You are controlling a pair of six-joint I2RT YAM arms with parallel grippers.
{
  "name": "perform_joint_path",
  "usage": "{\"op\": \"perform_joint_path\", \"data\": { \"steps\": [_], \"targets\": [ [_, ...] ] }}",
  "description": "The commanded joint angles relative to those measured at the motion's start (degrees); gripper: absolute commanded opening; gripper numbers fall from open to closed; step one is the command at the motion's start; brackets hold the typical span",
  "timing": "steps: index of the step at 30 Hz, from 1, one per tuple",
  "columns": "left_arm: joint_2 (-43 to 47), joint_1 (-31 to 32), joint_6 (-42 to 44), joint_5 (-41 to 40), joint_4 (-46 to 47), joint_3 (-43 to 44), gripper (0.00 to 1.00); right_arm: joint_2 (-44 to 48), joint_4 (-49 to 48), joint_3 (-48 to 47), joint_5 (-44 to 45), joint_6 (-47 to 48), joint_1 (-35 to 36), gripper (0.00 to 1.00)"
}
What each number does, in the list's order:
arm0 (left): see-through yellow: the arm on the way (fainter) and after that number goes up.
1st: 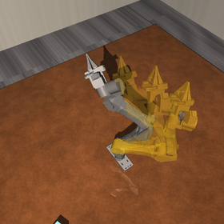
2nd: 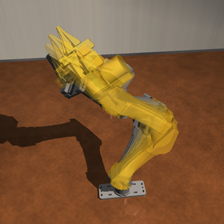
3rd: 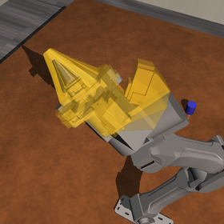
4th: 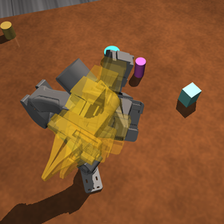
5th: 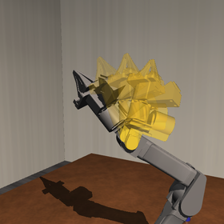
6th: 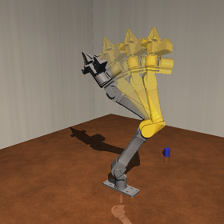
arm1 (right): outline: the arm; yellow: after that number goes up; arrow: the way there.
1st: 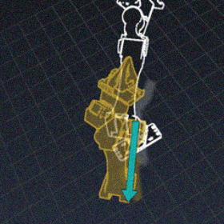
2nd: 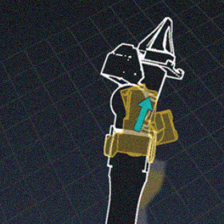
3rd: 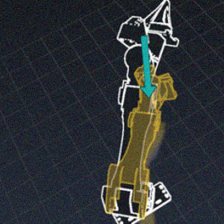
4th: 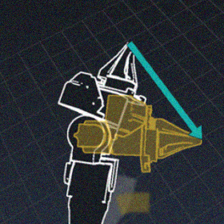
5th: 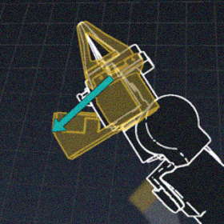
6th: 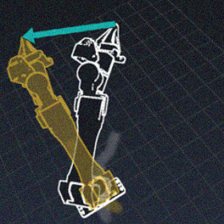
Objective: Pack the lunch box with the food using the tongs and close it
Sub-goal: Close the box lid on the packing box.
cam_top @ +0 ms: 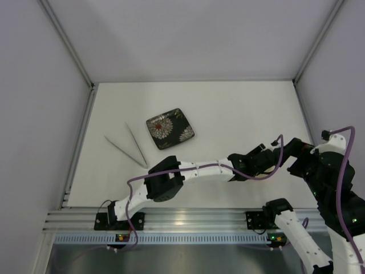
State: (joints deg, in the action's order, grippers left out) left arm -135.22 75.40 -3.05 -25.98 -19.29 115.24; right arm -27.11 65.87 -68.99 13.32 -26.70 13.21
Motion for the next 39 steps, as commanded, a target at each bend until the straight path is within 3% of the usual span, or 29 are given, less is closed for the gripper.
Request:
{"op": "perform_joint_path", "data": {
  "steps": [1,13,39],
  "targets": [
    [-0.1,0.3,0.6,5.4,-6.7,-4.5,0.50,-0.3,-0.8,0.2,-2.3,0.7,-0.6,1.00],
    [5.1,0.1,-0.4,8.4,-1.2,-7.4,0.57,0.0,-1.0,0.8,-2.2,0.7,-0.7,0.99],
    [11.6,0.1,0.7,11.0,10.7,-17.1,0.60,-0.6,-1.6,0.5,-2.6,0.9,-0.7,0.99]
  ]
}}
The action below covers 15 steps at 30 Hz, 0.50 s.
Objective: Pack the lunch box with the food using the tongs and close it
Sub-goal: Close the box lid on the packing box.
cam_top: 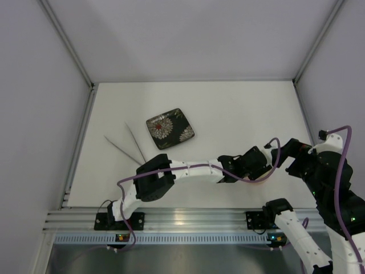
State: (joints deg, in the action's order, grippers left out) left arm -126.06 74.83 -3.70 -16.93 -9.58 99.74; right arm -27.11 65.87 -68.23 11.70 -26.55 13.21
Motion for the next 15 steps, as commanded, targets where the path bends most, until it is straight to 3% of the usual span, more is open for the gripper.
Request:
{"op": "perform_joint_path", "data": {
  "steps": [1,15],
  "targets": [
    [2.7,0.7,1.3,2.2,1.2,-2.1,0.61,-0.6,-1.5,-0.3,-0.9,0.8,-0.6,1.00],
    [4.4,0.7,2.0,3.7,4.0,-3.9,0.63,-0.9,-1.4,-2.3,-1.8,1.0,-0.7,0.99]
  ]
}}
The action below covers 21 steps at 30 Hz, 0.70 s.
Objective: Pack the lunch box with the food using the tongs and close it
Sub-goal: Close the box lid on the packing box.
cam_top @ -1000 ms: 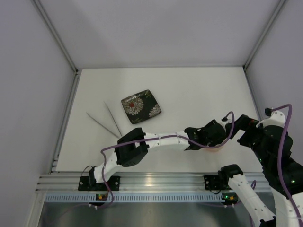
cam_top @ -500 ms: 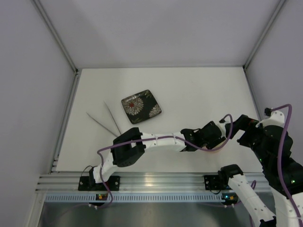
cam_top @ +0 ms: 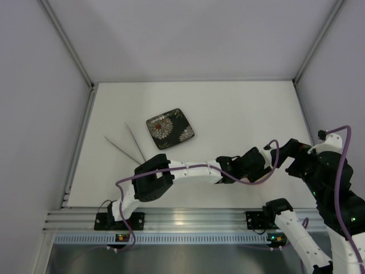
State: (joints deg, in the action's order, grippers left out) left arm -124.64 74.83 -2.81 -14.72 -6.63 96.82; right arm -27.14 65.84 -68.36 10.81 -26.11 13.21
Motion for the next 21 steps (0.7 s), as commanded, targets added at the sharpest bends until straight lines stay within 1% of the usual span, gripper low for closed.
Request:
{"op": "perform_joint_path", "data": {
  "steps": [1,13,21],
  "targets": [
    [3.0,0.7,1.1,1.4,1.1,-1.0,0.63,-1.0,-1.2,-2.5,-0.6,0.5,-0.7,1.00],
    [3.2,0.7,0.4,2.9,2.2,-0.6,0.64,-0.6,1.6,-4.2,1.5,0.7,-0.7,0.99],
    [-1.1,0.7,0.7,2.7,-2.0,5.3,0.65,-0.2,1.6,-3.6,1.5,0.8,-0.7,1.00]
  ]
}}
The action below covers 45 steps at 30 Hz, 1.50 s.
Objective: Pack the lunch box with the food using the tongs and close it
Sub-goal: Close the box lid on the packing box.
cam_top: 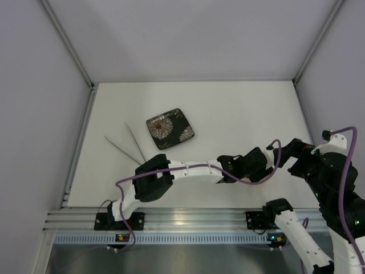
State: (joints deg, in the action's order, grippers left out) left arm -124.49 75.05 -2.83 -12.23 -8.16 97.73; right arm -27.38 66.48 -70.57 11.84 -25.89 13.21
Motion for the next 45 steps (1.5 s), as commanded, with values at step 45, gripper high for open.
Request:
{"op": "perform_joint_path", "data": {
  "steps": [45],
  "targets": [
    [-15.3,0.6,2.0,-1.0,-19.3,14.1,0.66,0.0,-0.2,0.7,-0.2,0.1,-0.7,0.99]
  ]
}}
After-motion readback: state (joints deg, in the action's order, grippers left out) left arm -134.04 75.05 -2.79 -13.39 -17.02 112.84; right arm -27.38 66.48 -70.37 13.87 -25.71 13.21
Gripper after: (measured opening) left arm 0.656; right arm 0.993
